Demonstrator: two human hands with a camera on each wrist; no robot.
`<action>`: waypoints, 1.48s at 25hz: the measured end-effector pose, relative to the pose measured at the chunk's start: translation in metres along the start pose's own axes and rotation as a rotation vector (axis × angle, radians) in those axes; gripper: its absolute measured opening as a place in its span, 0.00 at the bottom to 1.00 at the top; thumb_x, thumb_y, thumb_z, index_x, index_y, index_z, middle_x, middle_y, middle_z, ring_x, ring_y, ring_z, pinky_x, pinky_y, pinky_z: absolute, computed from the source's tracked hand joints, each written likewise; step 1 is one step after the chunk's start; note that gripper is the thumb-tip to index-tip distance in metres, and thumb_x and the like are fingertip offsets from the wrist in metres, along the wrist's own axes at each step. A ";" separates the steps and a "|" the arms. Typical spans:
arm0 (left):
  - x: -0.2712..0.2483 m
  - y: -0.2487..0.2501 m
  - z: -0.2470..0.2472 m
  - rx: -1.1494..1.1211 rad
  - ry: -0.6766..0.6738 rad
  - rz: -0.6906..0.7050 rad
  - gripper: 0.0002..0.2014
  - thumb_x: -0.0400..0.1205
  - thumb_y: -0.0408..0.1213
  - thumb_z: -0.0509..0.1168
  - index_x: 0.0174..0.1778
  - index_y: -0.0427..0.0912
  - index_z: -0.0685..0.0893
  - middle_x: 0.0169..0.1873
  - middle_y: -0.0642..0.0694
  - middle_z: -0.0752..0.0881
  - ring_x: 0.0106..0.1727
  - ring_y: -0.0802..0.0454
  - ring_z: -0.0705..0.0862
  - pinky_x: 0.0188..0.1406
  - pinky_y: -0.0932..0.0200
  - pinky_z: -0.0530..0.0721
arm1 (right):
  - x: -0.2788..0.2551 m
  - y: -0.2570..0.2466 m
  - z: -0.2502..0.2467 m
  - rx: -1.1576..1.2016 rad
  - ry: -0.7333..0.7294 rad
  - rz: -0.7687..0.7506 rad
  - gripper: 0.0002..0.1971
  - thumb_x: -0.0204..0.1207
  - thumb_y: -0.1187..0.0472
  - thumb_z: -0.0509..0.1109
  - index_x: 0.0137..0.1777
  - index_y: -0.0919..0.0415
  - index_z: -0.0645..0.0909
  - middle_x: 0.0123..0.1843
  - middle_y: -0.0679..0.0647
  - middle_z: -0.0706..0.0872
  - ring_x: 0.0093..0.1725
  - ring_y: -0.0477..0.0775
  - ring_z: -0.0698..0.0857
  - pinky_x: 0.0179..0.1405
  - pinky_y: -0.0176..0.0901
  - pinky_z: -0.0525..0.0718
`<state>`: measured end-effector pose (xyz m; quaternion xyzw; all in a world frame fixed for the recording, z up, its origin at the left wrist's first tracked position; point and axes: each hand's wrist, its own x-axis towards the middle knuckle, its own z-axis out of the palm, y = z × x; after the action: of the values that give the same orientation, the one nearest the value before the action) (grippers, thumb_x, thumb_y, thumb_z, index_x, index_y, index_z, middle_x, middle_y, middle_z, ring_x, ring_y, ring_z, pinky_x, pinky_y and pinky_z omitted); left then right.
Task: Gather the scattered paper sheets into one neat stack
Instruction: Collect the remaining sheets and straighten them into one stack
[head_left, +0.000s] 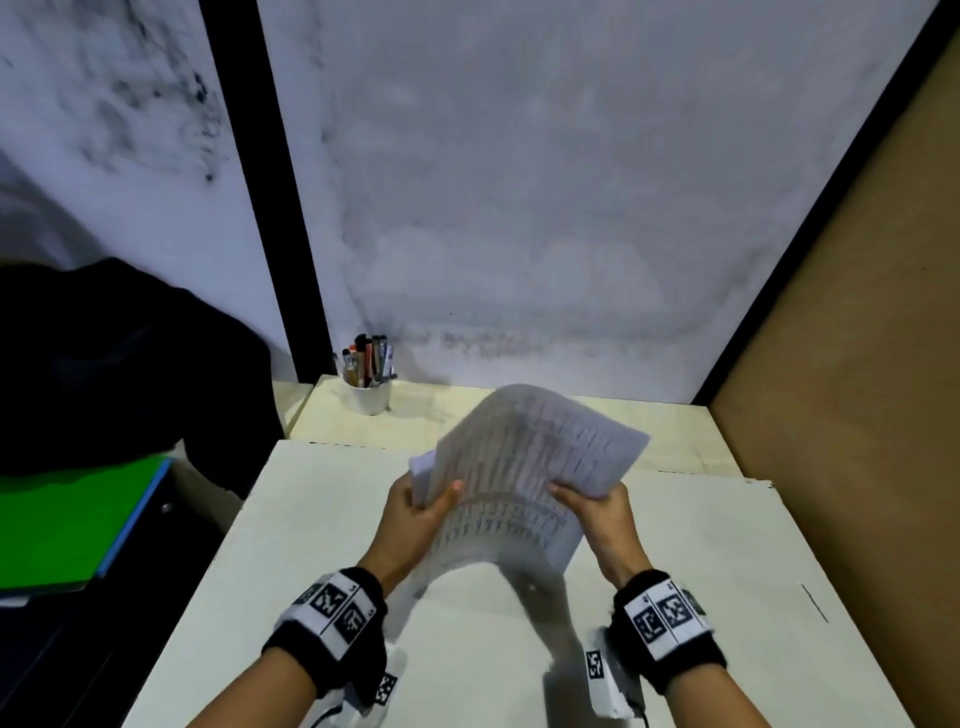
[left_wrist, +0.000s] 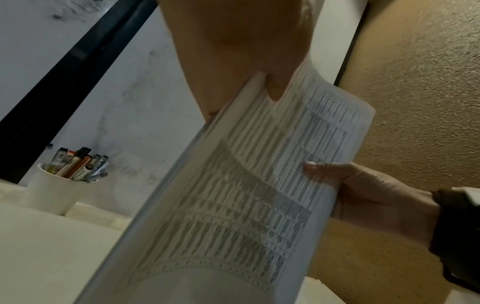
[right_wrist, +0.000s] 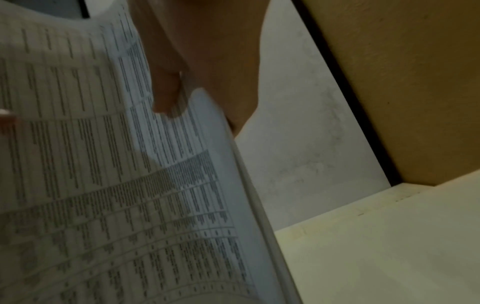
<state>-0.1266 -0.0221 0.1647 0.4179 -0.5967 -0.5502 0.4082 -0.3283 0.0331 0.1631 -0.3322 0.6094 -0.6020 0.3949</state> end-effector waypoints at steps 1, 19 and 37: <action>0.000 0.001 0.000 -0.017 -0.004 0.011 0.11 0.78 0.31 0.66 0.45 0.56 0.81 0.41 0.57 0.88 0.42 0.64 0.88 0.36 0.71 0.85 | -0.001 0.000 0.002 -0.012 -0.009 -0.004 0.10 0.69 0.75 0.73 0.42 0.58 0.84 0.41 0.55 0.89 0.44 0.56 0.87 0.39 0.38 0.89; 0.013 0.031 0.004 -0.041 0.110 0.270 0.11 0.71 0.52 0.64 0.48 0.59 0.83 0.40 0.60 0.87 0.40 0.67 0.84 0.35 0.74 0.81 | 0.001 -0.050 0.025 0.003 0.110 -0.212 0.14 0.63 0.40 0.64 0.35 0.49 0.80 0.32 0.41 0.82 0.31 0.36 0.79 0.26 0.26 0.77; 0.001 -0.014 -0.039 0.136 -0.063 -0.060 0.19 0.64 0.50 0.75 0.38 0.37 0.87 0.33 0.44 0.87 0.37 0.46 0.82 0.40 0.47 0.84 | -0.011 -0.153 0.010 -1.202 -0.312 -0.715 0.14 0.73 0.42 0.64 0.46 0.49 0.86 0.35 0.56 0.90 0.38 0.60 0.86 0.32 0.43 0.69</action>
<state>-0.0889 -0.0362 0.1536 0.4450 -0.6324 -0.5332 0.3431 -0.3254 0.0302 0.3166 -0.7539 0.6258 -0.2001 0.0044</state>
